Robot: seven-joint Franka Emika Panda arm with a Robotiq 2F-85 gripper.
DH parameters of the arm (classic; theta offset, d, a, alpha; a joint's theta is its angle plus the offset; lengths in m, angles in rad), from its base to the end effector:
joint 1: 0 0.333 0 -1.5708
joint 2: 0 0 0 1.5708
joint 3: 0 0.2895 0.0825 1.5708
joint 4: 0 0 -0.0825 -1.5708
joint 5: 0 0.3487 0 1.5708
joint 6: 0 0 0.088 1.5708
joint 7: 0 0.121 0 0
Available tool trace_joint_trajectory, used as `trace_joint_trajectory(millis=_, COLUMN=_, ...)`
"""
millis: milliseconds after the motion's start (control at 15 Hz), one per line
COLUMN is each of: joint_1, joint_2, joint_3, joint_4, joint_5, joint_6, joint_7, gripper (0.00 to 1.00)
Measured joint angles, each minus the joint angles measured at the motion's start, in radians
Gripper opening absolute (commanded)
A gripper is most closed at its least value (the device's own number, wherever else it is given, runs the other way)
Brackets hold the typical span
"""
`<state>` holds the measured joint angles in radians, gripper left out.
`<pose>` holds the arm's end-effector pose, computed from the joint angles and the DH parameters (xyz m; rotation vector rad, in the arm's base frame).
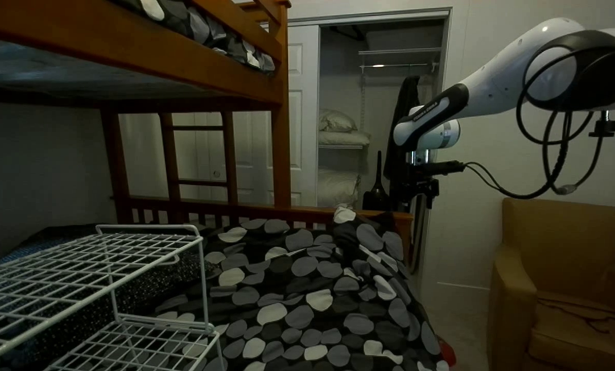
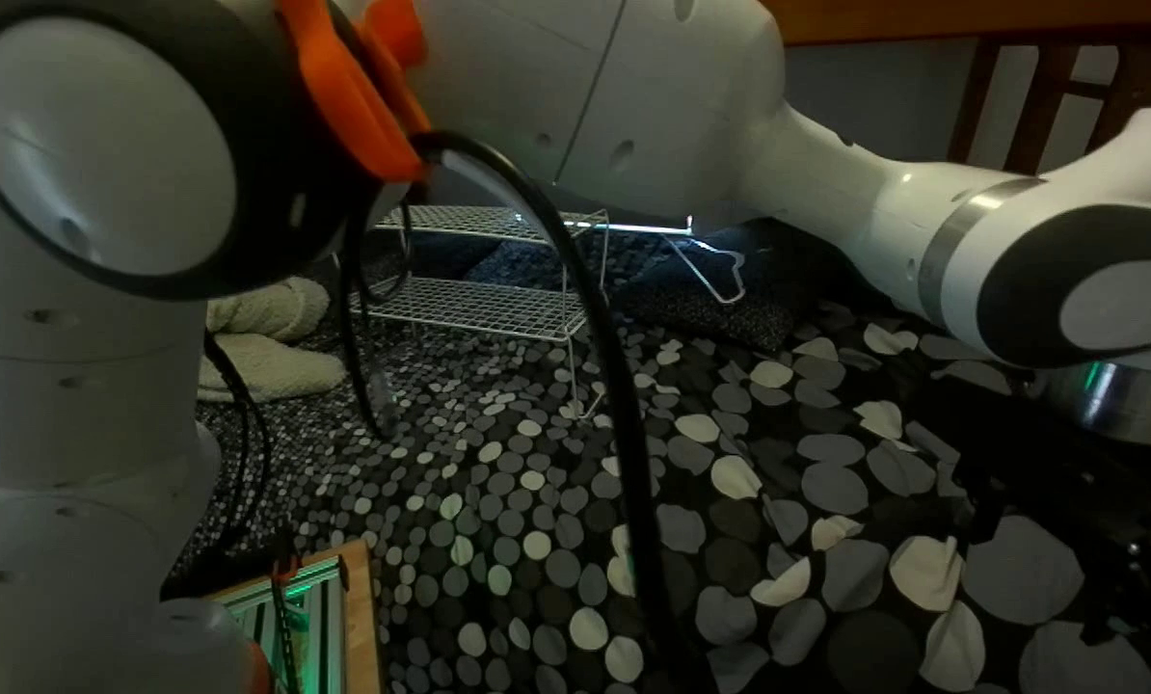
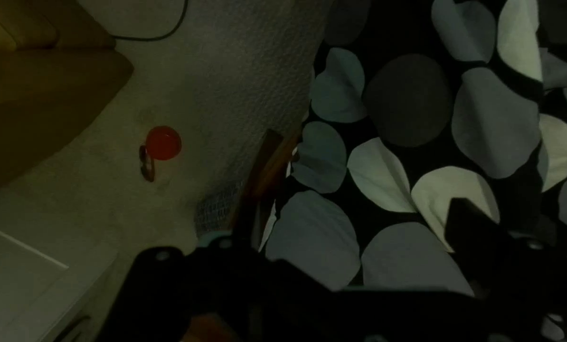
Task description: Pick up the bottom right corner of the black comforter and unfold it diagonally, pick up the lint roller and put it on top of the black comforter
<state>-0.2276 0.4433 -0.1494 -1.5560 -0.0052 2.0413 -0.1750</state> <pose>0.6020 -0.2260 0.3748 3.0500 -0.2814 0.0404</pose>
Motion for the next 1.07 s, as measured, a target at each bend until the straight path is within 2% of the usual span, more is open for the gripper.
trace_joint_trajectory(millis=267, joint_1=-0.026, joint_2=0.073, joint_3=0.006, joint_4=0.076, joint_5=0.031, joint_6=0.034, joint_7=-0.03, gripper=1.0)
trace_joint_trajectory(millis=733, joint_1=-0.026, joint_2=0.081, joint_3=0.006, joint_4=0.094, joint_5=0.029, joint_6=0.034, joint_7=-0.008, gripper=1.0)
trace_joint_trajectory(millis=1067, joint_1=-0.059, joint_2=0.163, joint_3=0.007, joint_4=0.158, joint_5=0.044, joint_6=0.033, joint_7=-0.005, gripper=1.0)
